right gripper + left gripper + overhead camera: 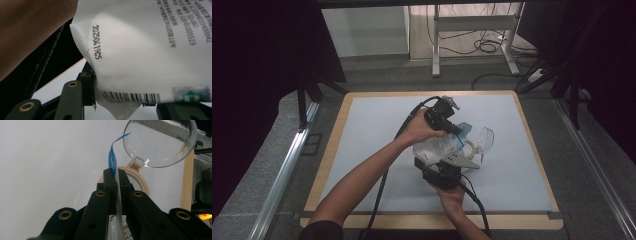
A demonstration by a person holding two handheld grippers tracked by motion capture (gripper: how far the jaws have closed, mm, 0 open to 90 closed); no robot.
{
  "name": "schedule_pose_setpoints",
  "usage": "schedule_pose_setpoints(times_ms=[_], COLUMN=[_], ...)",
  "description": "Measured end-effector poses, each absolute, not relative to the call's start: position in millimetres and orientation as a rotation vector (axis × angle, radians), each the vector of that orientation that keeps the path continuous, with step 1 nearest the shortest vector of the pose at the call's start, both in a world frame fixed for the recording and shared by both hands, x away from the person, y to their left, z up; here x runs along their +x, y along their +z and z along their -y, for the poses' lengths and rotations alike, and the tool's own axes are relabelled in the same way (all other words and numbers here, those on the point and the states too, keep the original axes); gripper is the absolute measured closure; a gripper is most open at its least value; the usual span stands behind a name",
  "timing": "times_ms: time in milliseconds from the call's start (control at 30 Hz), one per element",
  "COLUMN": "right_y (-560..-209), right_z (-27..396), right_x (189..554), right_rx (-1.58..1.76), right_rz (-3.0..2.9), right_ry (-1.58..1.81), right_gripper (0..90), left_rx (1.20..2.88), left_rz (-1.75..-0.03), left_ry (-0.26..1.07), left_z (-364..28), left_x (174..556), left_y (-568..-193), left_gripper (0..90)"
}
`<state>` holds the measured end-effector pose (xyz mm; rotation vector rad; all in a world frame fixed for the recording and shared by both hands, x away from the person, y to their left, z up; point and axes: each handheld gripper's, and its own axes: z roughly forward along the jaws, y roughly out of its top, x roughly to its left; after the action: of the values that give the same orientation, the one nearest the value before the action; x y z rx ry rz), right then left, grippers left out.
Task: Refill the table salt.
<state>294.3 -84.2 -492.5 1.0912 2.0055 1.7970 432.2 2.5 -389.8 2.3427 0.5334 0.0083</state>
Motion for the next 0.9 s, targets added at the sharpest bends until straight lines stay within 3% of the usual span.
schedule_pose_setpoints(times_ms=[900], right_y=[-491.9], right_z=[84.5], right_x=[295.2], right_rx=[1.083], right_rz=[-2.006], right_ry=[1.795], right_gripper=[56.5], left_rx=[2.337], left_rz=[-0.533], left_ry=[0.008], left_z=[-3.0], left_x=[433.1], left_y=[-389.3], left_gripper=[89.6])
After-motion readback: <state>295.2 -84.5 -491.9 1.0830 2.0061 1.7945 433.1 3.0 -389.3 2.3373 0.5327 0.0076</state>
